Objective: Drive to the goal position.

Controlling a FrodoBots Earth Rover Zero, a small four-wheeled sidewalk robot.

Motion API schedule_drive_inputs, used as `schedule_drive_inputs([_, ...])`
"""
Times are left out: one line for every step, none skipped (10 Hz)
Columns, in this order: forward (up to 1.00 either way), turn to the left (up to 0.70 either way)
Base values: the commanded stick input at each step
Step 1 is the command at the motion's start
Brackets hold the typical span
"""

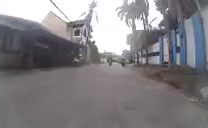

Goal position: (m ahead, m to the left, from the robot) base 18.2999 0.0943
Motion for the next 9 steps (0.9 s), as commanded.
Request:
schedule_drive_inputs([1.0, -0.01])
schedule_drive_inputs([1.0, 0.0])
schedule_drive_inputs([1.0, 0.0])
schedule_drive_inputs([1.0, 0.0])
schedule_drive_inputs([1.0, 0.0])
schedule_drive_inputs([1.0, 0.0])
schedule_drive_inputs([1.0, 0.0])
schedule_drive_inputs([1.0, 0.0])
schedule_drive_inputs([1.0, 0.0])
